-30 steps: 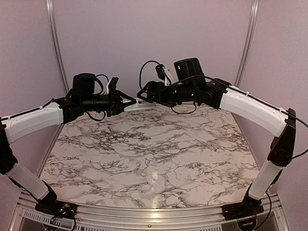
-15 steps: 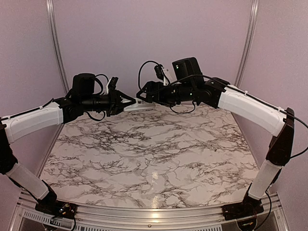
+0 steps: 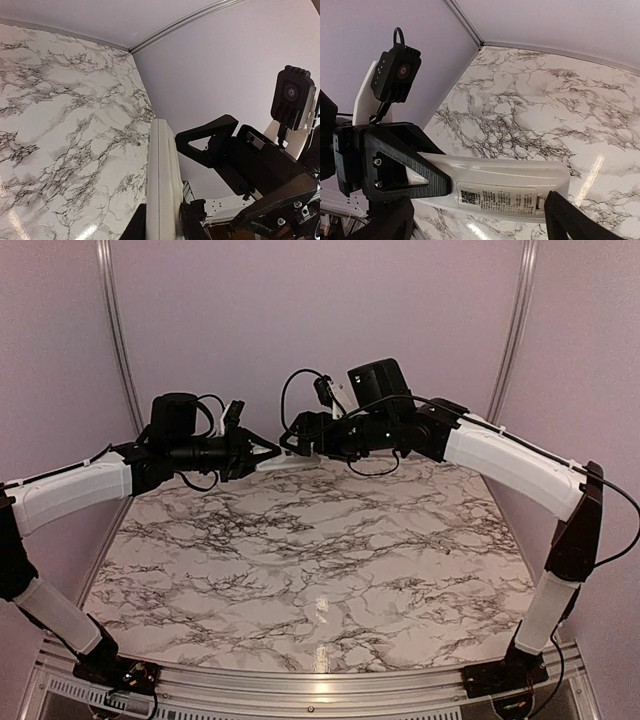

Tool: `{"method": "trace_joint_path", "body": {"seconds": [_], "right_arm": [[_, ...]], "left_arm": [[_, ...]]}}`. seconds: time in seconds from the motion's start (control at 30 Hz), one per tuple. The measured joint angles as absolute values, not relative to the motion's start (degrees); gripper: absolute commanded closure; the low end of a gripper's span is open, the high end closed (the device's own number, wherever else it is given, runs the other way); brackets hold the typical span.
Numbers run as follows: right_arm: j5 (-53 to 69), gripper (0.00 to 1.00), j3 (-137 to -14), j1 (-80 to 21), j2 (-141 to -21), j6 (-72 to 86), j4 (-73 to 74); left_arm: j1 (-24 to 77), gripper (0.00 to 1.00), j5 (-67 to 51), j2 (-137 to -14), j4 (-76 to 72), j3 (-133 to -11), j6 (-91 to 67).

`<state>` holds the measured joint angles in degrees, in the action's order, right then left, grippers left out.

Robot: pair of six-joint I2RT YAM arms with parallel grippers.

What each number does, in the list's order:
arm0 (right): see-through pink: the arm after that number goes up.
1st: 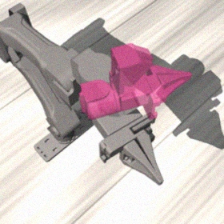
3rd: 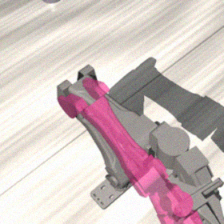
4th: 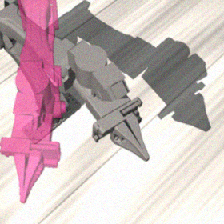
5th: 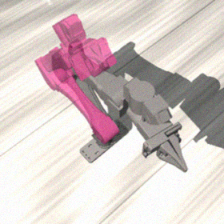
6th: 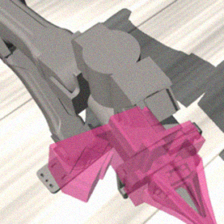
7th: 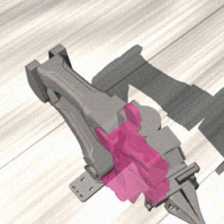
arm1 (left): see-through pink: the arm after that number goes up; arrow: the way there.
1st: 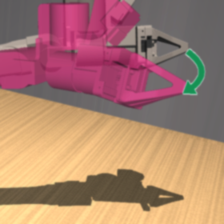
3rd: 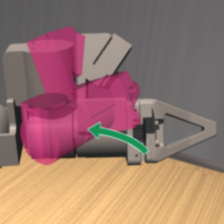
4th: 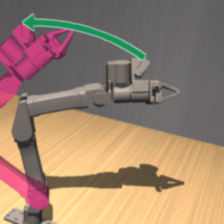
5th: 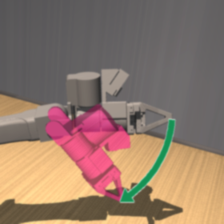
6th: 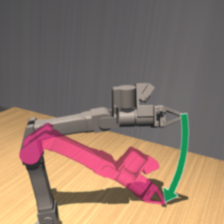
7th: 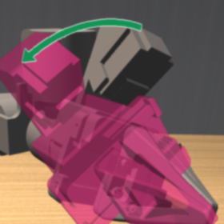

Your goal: Unload the batteries from the remote control

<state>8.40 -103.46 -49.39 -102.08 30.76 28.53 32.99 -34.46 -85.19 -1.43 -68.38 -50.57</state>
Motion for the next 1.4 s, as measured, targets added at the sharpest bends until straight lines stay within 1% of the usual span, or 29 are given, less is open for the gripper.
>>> {"method": "trace_joint_path", "body": {"seconds": [0.5,1.4], "right_arm": [[8.5,0.11,-104.1,-49.6,-102.6,30.2,29.2],[9.4,0.10,-103.2,-49.2,-101.4,30.8,26.7]], "left_arm": [[32.9,1.00,-34.6,-85.2,-1.6,-68.3,-50.8],[32.0,1.00,-37.1,-85.2,-7.7,-66.5,-53.6]]}}
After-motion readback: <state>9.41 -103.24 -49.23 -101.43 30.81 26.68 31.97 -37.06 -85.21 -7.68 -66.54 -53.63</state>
